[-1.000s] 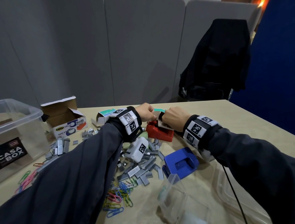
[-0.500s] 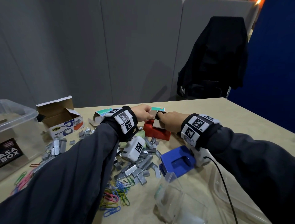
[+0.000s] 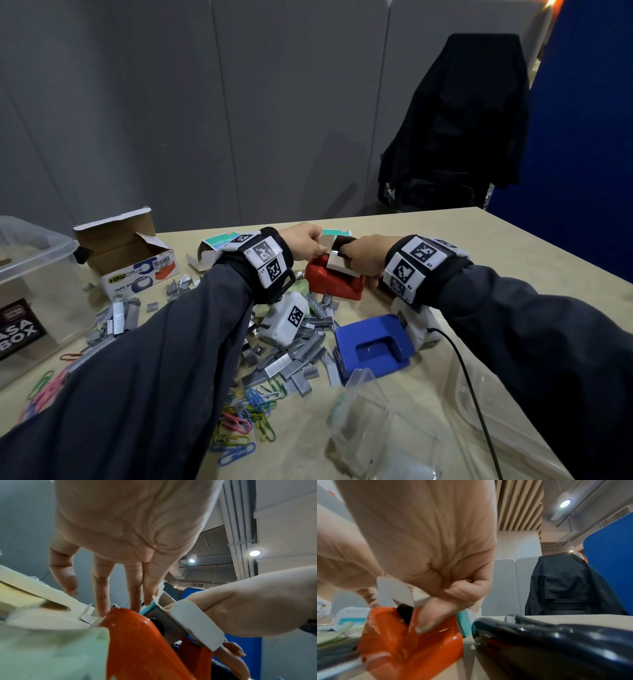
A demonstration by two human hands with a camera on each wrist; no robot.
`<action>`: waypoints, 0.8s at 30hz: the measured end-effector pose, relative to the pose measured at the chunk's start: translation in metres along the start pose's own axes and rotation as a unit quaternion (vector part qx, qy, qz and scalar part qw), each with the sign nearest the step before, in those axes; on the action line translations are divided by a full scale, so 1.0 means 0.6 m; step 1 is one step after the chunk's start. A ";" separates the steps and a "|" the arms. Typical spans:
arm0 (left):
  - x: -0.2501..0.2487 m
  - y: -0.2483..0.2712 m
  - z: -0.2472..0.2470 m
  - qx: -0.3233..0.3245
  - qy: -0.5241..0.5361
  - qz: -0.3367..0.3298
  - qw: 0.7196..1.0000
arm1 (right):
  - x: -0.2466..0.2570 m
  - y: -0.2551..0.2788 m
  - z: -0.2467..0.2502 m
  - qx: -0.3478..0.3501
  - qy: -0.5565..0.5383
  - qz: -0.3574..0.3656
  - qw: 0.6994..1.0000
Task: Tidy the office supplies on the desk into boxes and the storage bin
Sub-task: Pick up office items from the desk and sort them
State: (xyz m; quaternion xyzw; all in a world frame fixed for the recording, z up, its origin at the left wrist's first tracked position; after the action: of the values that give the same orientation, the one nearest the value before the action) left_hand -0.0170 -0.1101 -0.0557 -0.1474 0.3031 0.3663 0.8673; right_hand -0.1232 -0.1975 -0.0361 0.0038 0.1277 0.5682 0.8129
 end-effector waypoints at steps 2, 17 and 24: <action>-0.002 0.001 0.000 -0.003 -0.008 0.005 1.000 | 0.002 0.002 0.002 0.001 0.002 0.000 1.000; -0.021 0.032 0.034 -0.011 -0.069 -0.026 0.997 | 0.007 0.045 0.050 -0.006 -0.021 0.037 0.999; 0.004 0.097 0.122 0.008 -0.055 -0.008 0.998 | 0.026 0.048 0.088 -0.134 0.001 0.020 0.991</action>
State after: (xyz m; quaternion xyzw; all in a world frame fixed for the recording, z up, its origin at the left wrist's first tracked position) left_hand -0.0274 -0.0337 -0.0024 -0.1225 0.2566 0.3645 0.8867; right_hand -0.1333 -0.1654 0.0161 -0.1031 0.0514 0.5960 0.7947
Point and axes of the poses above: each hand's wrist, its own y-axis away from the middle knuckle, its own z-axis out of the back of the hand, x = y × z, the point moved 1 cm from there along -y, towards the middle knuckle, and after that the axes turned 9 degrees about -x, right-handed, at the moved point
